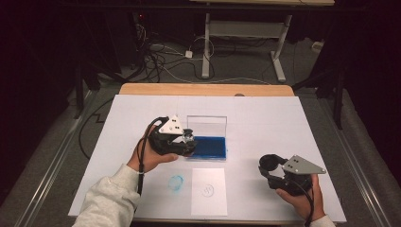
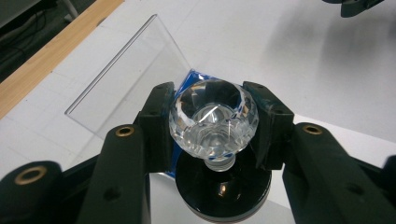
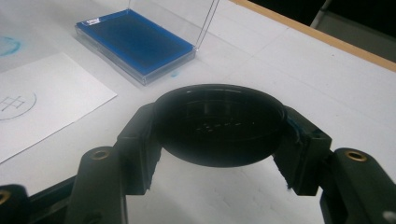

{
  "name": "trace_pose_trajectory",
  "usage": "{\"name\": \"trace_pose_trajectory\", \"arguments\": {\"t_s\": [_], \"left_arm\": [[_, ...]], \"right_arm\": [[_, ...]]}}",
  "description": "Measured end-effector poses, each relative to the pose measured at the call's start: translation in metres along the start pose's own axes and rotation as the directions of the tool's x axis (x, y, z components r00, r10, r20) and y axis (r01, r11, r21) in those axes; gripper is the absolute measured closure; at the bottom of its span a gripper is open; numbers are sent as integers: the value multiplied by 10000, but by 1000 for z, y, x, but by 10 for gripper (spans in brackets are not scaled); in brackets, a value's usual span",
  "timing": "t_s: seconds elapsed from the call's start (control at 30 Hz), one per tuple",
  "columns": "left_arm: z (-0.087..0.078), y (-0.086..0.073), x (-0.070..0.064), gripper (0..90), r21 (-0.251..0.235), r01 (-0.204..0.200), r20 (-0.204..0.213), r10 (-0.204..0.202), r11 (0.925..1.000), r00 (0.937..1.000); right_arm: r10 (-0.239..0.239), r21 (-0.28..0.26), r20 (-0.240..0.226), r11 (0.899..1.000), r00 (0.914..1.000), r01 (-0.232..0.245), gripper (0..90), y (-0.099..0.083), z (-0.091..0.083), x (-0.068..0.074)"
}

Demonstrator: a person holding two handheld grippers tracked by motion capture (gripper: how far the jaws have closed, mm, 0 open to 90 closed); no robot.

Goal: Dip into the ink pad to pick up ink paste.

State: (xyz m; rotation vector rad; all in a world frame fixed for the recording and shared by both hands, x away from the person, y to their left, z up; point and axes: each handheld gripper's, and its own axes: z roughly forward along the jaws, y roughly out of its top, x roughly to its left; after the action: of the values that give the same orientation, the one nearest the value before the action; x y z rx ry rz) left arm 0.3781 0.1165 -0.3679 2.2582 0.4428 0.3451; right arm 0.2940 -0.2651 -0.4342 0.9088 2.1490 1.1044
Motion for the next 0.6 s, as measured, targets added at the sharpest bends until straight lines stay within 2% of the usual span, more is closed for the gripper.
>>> {"name": "trace_pose_trajectory", "arguments": {"t_s": [0.23,0.6], "left_arm": [[16,9,10,548,220,55,-3,-55,9997,10000],[48,1,28,548,-105,741,150,-739,9972,9972]], "right_arm": [[-18,29,-7,10000,10000,18,387,0,1,1],[-106,209,-54,9997,9999,107,387,-2,3,1]]}}
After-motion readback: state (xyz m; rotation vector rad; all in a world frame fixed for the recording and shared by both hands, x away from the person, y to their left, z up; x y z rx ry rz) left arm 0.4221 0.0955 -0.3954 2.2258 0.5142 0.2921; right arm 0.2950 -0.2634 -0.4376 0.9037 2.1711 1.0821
